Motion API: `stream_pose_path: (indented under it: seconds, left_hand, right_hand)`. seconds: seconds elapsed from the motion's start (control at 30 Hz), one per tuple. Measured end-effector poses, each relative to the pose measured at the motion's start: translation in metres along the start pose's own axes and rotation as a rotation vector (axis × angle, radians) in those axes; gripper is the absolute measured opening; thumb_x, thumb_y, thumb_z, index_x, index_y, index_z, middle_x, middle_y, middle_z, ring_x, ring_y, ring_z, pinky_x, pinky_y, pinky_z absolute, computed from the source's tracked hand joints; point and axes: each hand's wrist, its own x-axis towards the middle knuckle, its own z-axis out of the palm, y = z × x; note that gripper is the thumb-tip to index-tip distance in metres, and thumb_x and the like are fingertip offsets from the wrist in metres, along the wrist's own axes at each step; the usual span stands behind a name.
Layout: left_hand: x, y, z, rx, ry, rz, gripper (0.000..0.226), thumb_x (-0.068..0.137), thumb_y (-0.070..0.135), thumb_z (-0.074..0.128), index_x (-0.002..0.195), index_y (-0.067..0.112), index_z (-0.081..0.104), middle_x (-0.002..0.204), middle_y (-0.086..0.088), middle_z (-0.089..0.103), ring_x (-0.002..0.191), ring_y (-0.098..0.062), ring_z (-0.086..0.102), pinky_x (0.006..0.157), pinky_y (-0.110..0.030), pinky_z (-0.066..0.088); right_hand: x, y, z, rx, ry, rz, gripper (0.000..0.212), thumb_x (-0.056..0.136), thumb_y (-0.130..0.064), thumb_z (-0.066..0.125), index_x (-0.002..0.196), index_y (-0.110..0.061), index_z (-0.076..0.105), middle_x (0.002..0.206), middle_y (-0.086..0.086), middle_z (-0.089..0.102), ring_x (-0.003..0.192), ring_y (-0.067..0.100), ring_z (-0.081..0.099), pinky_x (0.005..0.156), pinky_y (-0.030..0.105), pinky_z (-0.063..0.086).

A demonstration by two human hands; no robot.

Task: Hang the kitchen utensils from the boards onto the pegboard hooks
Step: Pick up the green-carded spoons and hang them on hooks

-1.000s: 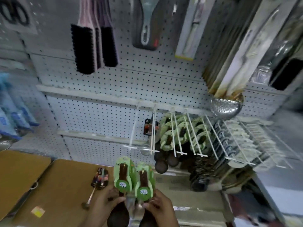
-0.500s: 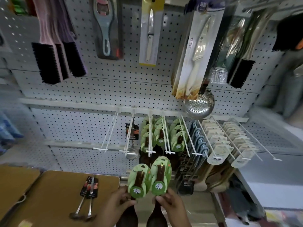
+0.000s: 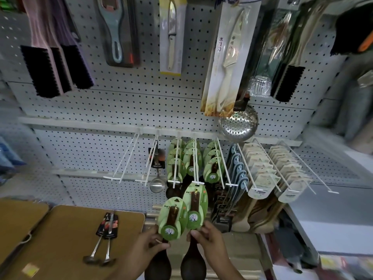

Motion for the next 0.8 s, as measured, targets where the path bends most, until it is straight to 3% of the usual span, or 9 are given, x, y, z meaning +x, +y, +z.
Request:
stream_pose_path:
  seconds: [0.33, 0.6, 0.8]
  left_hand:
    - [0.004, 0.001, 0.001, -0.012, 0.038, -0.024, 0.038, 0.079, 0.018, 0.083, 0.112, 0.028, 0.066, 0.088, 0.003, 0.077, 0.083, -0.010, 0.072, 0.090, -0.033, 0.055]
    - [0.003, -0.004, -0.003, -0.034, 0.025, -0.062, 0.048, 0.076, 0.023, 0.085, 0.118, 0.034, 0.063, 0.089, 0.000, 0.076, 0.085, -0.009, 0.071, 0.091, -0.030, 0.052]
    - [0.005, -0.005, -0.012, -0.012, 0.002, -0.087, 0.049, 0.076, 0.027, 0.084, 0.115, 0.042, 0.059, 0.094, 0.002, 0.077, 0.091, -0.010, 0.071, 0.098, -0.034, 0.053]
  right_hand:
    - [0.013, 0.003, -0.004, -0.062, -0.020, 0.034, 0.019, 0.087, 0.008, 0.062, 0.105, 0.002, 0.060, 0.079, 0.024, 0.070, 0.076, 0.029, 0.067, 0.080, 0.037, 0.054]
    - [0.029, 0.009, 0.000, -0.068, -0.024, 0.043, 0.022, 0.086, 0.010, 0.063, 0.107, 0.003, 0.062, 0.086, 0.021, 0.074, 0.082, 0.027, 0.070, 0.081, 0.034, 0.056]
    - [0.041, 0.012, 0.006, -0.018, -0.028, 0.064, 0.030, 0.083, 0.014, 0.063, 0.111, 0.003, 0.062, 0.094, 0.018, 0.075, 0.087, 0.026, 0.072, 0.077, 0.029, 0.055]
